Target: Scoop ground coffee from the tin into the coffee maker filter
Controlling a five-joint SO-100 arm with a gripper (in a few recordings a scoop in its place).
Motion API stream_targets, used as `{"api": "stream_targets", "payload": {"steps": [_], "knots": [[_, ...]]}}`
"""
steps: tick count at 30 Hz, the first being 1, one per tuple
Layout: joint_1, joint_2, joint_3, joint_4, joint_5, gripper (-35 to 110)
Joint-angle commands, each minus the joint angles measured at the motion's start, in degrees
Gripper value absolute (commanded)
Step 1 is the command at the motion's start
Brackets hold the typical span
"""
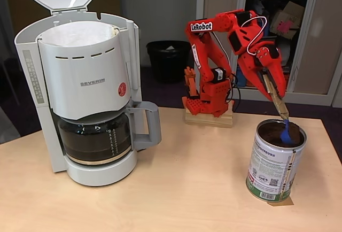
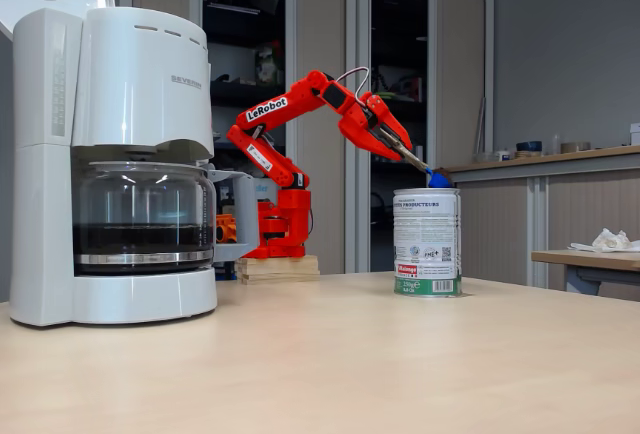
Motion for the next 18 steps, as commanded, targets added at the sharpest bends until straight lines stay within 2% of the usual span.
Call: {"api": "stream_targets", "payload": {"steps": [1,8,18], "knots": [[-0.62,3.34,3.16,-0.97,0.97,0],[-1.05,11.34,9.58,-0.18,3.25,0],[0.09,25.84,18.37,-3.25,12.22,0]]}}
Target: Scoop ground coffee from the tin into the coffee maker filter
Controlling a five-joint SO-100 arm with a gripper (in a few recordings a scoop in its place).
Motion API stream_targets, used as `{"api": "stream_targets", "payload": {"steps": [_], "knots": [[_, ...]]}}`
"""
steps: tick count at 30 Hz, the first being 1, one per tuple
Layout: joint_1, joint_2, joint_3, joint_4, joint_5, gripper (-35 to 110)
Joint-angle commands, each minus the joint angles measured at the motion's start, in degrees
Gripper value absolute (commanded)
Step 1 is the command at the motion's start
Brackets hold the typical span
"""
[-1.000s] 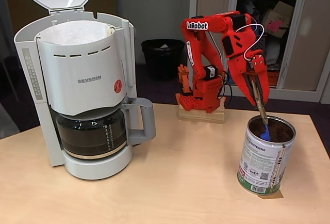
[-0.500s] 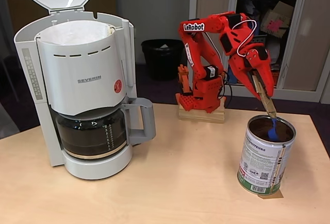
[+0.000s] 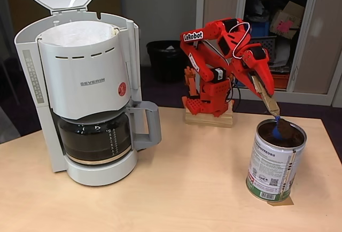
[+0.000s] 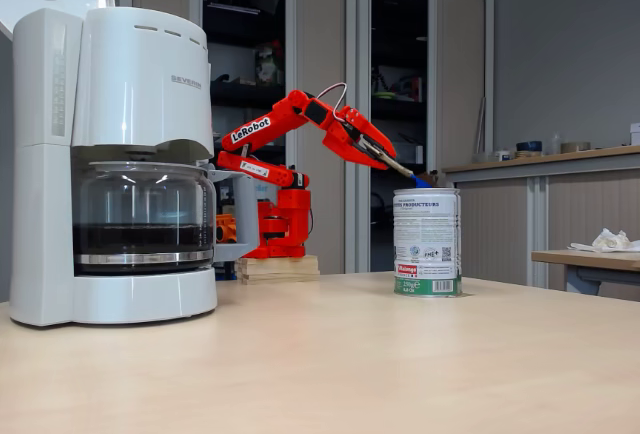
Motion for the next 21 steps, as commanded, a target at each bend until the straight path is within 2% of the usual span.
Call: {"api": "stream_targets", "payload": {"steps": [1,9,21], "knots": [[0.62,4.13,2.02,-2.11,1.41,0],[1.23,9.05,4.48,-5.19,5.45,0],[0.97,17.31,8.26,-5.01,5.19,0]]}}
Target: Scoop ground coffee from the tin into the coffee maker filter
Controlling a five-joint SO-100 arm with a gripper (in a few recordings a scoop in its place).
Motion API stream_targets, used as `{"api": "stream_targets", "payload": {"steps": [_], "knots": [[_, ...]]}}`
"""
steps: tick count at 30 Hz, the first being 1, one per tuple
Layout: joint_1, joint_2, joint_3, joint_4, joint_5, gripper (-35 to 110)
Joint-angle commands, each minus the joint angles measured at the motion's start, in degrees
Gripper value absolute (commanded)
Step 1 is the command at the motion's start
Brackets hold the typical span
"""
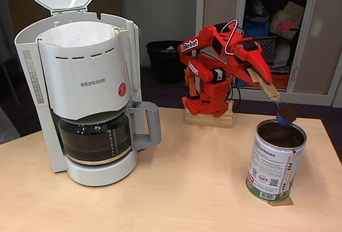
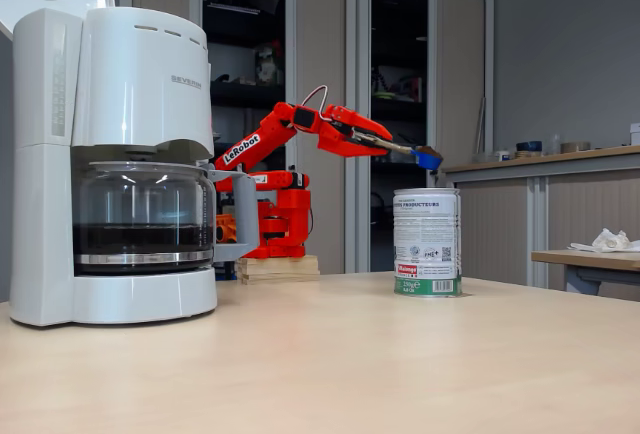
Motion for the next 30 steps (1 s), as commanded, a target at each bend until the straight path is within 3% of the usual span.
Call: {"api": "stream_targets", "payload": {"steps": [1,12,30], "knots": [[-0.53,2.64,1.23,0.18,-1.32,0],[1.93,2.02,-2.37,-5.19,1.32,0],[14.59,-22.06,-32.34,-4.31,7.38,0]]}}
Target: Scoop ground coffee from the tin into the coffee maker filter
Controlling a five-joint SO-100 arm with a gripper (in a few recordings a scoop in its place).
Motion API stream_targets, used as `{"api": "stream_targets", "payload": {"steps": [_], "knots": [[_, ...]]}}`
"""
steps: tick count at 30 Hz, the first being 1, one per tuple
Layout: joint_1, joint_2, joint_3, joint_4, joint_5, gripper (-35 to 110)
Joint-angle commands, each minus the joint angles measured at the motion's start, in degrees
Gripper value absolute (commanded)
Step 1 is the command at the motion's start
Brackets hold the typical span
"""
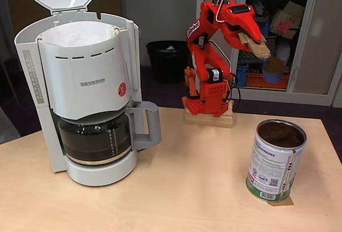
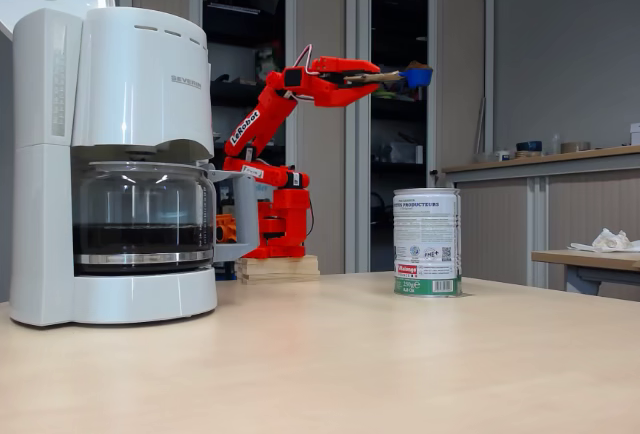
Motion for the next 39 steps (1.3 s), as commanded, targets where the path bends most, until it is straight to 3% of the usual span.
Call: {"api": "stream_targets", "payload": {"steps": [1,12,20,39], "knots": [[1.93,-2.9,-6.42,-0.18,1.49,0],[13.54,-13.89,-20.3,4.31,5.36,0],[19.42,-19.42,-29.27,9.49,0.18,0],[24.79,-21.8,-42.98,16.79,-3.52,0]]}}
